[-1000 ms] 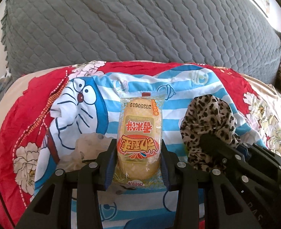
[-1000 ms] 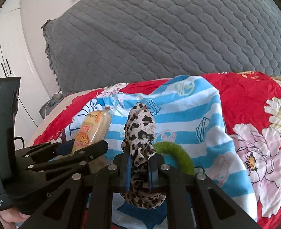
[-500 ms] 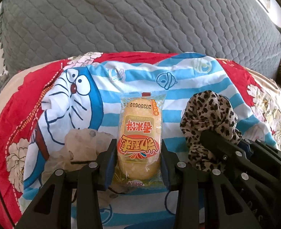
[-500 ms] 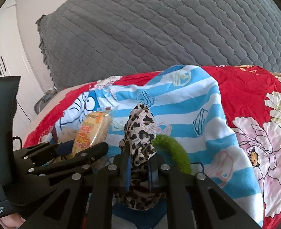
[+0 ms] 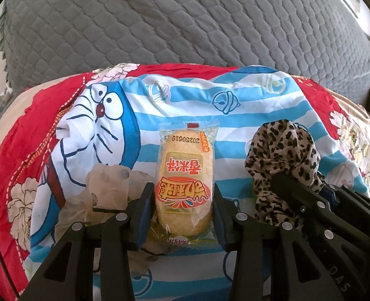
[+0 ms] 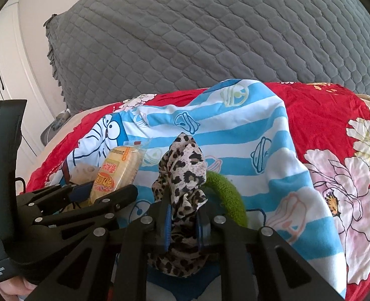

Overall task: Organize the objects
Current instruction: 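Lower the bread snack and leopard scrunchie onto the striped shirt, then open both tools to release the snack and scrunchie on the shirt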

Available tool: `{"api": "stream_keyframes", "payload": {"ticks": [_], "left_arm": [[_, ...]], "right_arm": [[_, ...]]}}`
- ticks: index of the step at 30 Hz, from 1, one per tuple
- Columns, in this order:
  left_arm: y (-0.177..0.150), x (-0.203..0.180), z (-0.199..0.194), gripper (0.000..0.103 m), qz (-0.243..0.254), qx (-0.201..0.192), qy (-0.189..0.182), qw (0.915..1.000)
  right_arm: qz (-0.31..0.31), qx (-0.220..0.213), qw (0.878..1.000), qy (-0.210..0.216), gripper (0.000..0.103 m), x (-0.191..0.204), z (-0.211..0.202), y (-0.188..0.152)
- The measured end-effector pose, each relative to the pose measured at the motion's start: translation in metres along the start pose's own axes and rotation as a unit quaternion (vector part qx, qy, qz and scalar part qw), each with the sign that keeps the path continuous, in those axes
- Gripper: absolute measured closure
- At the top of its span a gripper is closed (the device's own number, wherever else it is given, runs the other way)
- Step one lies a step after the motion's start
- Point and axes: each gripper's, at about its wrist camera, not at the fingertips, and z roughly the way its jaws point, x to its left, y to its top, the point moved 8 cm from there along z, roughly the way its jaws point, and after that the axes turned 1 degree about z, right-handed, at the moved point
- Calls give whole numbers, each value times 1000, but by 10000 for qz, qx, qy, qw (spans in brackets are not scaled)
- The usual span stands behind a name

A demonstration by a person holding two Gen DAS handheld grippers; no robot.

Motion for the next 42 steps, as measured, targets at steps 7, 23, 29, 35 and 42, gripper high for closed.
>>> {"api": "stream_keyframes", "payload": {"ticks": [7, 23, 29, 35, 42], "left_arm": [[-2, 2, 1, 52, -86, 70, -60, 9999], [-3, 10, -10, 30, -214, 105, -7, 9997], [-8, 14, -18, 29, -266, 193, -80, 9994], [-14, 18, -30, 29, -230, 198, -72, 9995], [-21, 28, -43, 27, -308, 342, 42, 9989]], "right_arm": [[6, 17, 10000, 6, 86, 1, 0, 0], [1, 2, 10000, -29, 77, 3, -5, 2], [-78, -54, 9999, -99, 61, 4, -13, 4], [-205, -106, 9996, -137, 55, 10, -21, 5], [-317, -262, 9990, -162, 43, 18, -34, 11]]}}
